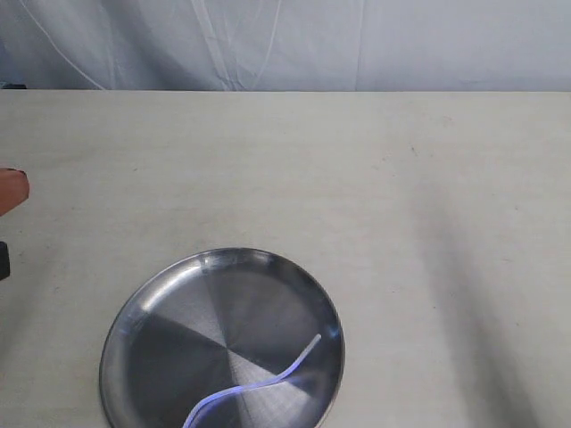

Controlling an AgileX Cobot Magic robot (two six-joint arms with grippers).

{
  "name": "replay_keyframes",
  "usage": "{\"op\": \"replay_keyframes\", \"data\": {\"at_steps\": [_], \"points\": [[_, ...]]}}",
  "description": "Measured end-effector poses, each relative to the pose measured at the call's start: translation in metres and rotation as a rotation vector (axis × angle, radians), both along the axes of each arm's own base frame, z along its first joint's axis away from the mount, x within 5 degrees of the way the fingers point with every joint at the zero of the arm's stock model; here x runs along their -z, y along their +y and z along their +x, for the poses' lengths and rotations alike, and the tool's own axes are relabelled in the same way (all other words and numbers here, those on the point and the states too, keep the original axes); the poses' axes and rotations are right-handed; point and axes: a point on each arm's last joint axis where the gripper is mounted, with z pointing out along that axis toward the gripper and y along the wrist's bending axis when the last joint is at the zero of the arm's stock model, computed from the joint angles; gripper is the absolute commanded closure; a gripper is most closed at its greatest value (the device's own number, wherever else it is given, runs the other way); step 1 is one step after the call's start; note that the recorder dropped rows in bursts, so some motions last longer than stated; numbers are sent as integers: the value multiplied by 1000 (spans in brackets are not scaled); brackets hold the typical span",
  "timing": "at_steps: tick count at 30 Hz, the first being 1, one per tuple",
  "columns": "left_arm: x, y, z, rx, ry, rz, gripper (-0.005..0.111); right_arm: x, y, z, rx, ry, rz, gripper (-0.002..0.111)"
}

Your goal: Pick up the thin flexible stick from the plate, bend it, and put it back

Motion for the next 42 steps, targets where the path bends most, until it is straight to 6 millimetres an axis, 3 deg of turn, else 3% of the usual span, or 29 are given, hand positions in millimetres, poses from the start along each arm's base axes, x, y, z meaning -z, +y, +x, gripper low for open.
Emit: {"op": "replay_keyframes", "data": {"at_steps": [4,8,16,20,28,42], "points": [[0,0,0,-1,1,-2,107,-4,-14,-49,29,-239,0,109],[0,0,0,-1,1,-2,107,8,-13,-68,55,-319,-24,109],[0,0,0,-1,1,-2,107,35,5,-63,-110,-266,-177,109],[0,0,0,-1,1,-2,107,51,11,-61,-193,-118,-210,109],[0,0,0,-1,1,-2,107,81,0,-58,-85,160,-31,109],[0,0,0,-1,1,-2,107,118,-7,-59,-20,227,-110,109]]}}
